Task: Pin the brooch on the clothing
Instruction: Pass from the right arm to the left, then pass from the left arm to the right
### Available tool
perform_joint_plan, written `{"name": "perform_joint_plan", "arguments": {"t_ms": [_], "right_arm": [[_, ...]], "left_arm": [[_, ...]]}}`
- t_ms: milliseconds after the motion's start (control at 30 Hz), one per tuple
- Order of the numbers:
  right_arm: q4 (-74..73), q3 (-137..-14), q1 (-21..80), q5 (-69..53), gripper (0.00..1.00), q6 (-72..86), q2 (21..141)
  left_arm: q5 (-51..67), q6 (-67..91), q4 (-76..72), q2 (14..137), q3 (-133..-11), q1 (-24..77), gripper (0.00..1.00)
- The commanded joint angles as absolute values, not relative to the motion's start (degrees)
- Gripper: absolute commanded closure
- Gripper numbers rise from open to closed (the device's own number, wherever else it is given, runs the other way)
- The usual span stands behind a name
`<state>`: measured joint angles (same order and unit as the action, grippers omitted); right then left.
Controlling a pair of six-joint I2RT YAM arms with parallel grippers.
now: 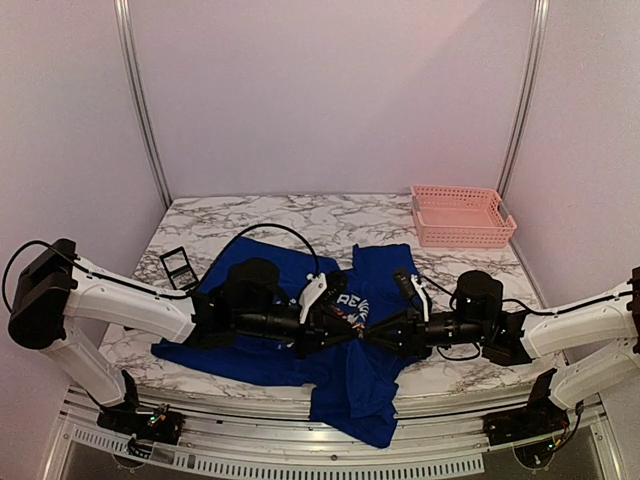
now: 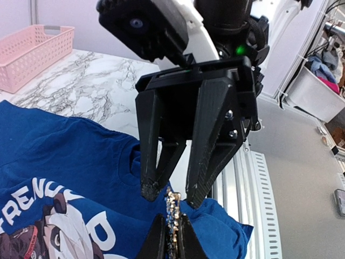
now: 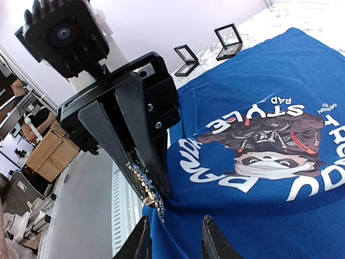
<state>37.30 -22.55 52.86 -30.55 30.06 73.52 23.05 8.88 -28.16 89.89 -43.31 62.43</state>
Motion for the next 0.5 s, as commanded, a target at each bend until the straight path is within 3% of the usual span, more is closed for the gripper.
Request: {"name": "perform_joint_plan", "arguments": {"t_ms": [0, 467], "right_arm": [[40.40, -21.64, 53.53, -30.50, 0.70, 28.97, 74.05], [40.79, -23.39, 53.53, -32.05, 0.80, 28.08, 76.58]], "left_arm": [[24.06, 10.82, -32.52, 89.99, -42.81, 62.05, 1.00], [24.42, 11.55, -33.09, 91.15, -43.11, 62.14, 1.00]]}}
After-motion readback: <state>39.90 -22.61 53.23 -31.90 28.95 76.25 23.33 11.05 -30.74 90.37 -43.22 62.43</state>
